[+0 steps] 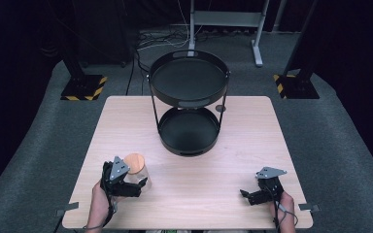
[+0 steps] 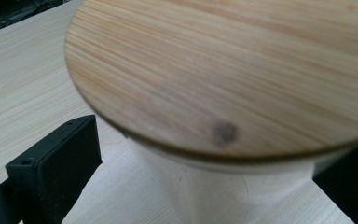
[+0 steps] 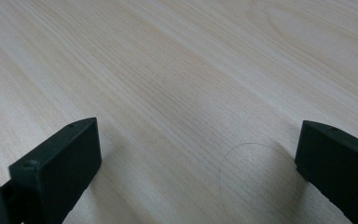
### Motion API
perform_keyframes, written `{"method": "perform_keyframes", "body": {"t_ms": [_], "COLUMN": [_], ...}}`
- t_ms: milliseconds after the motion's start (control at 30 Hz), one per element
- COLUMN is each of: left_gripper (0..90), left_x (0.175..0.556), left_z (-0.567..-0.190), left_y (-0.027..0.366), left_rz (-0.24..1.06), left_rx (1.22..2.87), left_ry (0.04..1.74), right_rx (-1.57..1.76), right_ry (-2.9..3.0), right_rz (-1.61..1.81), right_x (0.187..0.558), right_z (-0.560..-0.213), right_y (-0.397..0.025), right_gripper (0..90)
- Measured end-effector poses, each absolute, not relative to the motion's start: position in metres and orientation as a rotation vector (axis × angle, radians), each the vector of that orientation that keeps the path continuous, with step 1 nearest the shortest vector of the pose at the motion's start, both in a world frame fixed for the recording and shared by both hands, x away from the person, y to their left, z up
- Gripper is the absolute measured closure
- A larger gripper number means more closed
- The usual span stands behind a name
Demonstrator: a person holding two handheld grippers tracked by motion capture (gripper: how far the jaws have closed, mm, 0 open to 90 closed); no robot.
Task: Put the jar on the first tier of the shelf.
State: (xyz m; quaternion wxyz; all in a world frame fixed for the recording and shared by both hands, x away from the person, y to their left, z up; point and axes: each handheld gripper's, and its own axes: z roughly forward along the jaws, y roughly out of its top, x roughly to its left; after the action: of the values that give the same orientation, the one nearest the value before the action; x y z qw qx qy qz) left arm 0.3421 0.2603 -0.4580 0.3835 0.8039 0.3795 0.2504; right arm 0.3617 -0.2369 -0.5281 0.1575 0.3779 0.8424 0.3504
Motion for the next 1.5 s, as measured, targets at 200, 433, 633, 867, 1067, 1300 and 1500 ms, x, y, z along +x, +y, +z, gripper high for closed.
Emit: {"method": "perform_keyframes", "body": {"t_ms": [200,433,633,867,1067,1300,1500], "left_gripper": [0.0,0.0,5.7,22.6,24.5,25.2,25.3], "left_x": [0.3439,0.3448,0.3445,0.3468,0.3473,0.3482,0.3485], "left_z": [-0.4594,-0.4598,-0.4625,-0.4670,-0.4673,-0.4641,-0.4614], "left_y": [0.2576,0.2572,0.2567,0.2539,0.2547,0.2545,0.2529], "left_rz": [0.640,0.647,0.637,0.583,0.563,0.555,0.558], "left_rx": [2.045,2.045,2.039,2.028,2.004,1.990,1.993], "left_ry": [0.971,0.971,0.970,0.952,0.964,0.965,0.953], "right_rx": [1.081,1.081,1.079,1.078,1.074,1.075,1.075], "right_ry": [2.410,2.409,2.409,2.408,2.410,2.411,2.411], "right_rz": [1.003,1.003,1.002,1.002,1.003,1.003,1.003], "right_x": [0.3617,0.3616,0.3615,0.3613,0.3611,0.3613,0.3613], "right_z": [-0.5281,-0.5281,-0.5281,-0.5280,-0.5280,-0.5280,-0.5280], "right_y": [-0.2369,-0.2368,-0.2368,-0.2367,-0.2366,-0.2366,-0.2367], "right_gripper": [0.0,0.0,0.0,0.0,0.0,0.0,0.0]}}
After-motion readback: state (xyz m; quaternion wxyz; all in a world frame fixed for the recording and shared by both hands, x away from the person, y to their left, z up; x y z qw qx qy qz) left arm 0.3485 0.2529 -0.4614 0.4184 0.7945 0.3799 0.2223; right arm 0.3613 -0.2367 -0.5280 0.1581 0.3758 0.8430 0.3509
